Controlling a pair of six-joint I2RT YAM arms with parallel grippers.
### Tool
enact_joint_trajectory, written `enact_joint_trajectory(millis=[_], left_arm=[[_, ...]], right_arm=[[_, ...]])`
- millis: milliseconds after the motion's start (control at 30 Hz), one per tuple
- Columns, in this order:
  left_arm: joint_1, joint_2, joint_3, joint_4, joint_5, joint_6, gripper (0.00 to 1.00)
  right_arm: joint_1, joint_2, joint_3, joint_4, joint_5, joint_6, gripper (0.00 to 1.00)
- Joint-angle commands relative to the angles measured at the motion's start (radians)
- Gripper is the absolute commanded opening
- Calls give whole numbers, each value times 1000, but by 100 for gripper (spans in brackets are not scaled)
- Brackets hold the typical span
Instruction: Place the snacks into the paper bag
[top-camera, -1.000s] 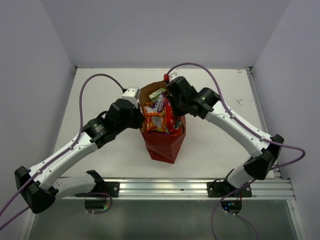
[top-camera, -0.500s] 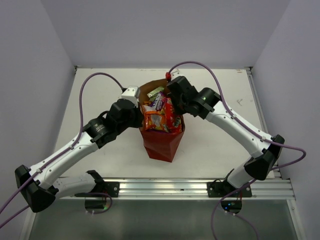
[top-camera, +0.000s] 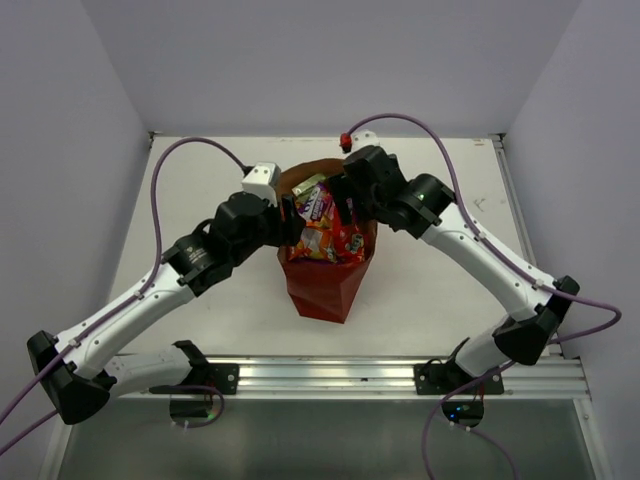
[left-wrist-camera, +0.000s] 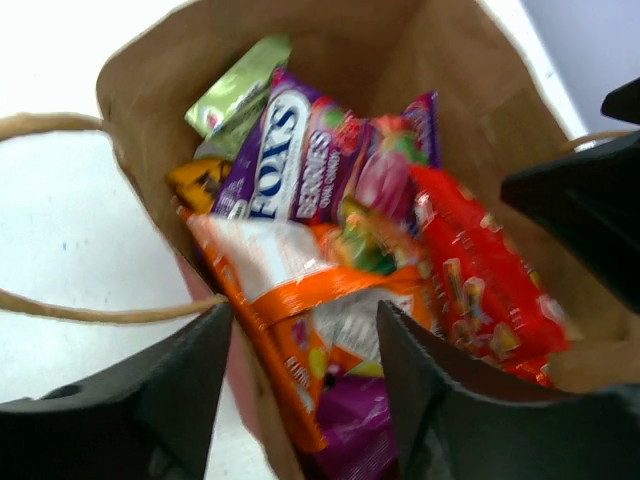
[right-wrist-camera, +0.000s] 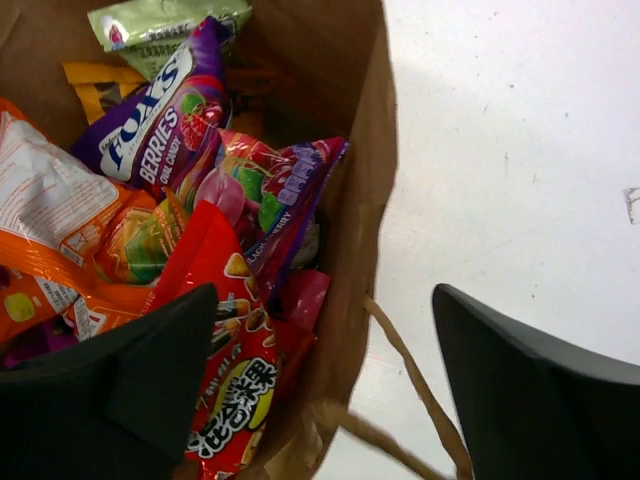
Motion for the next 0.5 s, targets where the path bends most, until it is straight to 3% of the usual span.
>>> enact_joint_trajectory(millis=[0, 133, 267, 467], left_arm=[[-5, -13, 55, 135, -28, 23, 69], [-8, -14, 79, 115, -60, 38, 73], [-10, -43, 165, 37, -178, 58, 74], [-10, -165, 198, 1, -572, 131, 77]], right_arm=[[-3, -62, 44, 37, 59, 2, 99], [-2, -76, 64, 32, 65, 11, 99], [-2, -111, 145, -35, 99, 15, 99], [-49, -246, 110, -34, 307, -5, 99]])
